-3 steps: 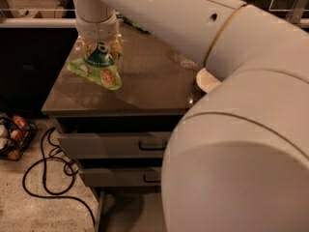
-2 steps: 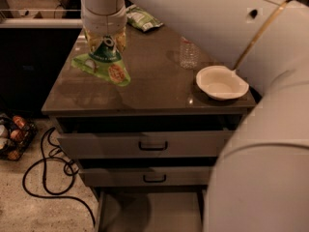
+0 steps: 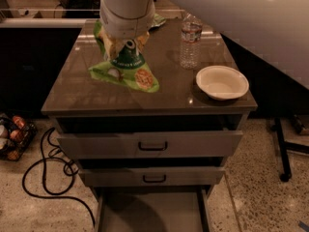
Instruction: Place green rice chip bag into bottom drawer
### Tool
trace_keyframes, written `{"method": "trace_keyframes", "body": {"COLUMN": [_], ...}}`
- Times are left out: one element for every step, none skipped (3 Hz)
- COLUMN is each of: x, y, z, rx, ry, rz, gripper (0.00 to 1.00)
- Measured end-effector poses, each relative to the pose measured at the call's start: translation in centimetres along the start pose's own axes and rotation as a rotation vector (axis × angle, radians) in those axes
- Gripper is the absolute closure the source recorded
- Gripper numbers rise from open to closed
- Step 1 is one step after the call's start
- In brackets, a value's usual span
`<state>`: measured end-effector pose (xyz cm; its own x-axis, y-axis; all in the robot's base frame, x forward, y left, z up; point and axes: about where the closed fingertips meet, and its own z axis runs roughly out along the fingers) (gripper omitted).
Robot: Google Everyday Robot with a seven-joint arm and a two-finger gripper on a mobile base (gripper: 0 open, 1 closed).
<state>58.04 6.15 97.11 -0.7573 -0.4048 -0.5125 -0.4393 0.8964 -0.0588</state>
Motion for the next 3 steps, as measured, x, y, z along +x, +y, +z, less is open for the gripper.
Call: {"method": "trace_keyframes", "body": {"x": [3.45, 3.45, 3.19], "y": [-1.41, -1.41, -1.84], "z": [-1.69, -1.7, -2.03], "rx": [0.013, 0.013, -0.011], "ry": [-0.009, -0.009, -0.003], "rz": [-0.061, -0.061, -0.089], "gripper": [1.0, 1.0, 1.0]}}
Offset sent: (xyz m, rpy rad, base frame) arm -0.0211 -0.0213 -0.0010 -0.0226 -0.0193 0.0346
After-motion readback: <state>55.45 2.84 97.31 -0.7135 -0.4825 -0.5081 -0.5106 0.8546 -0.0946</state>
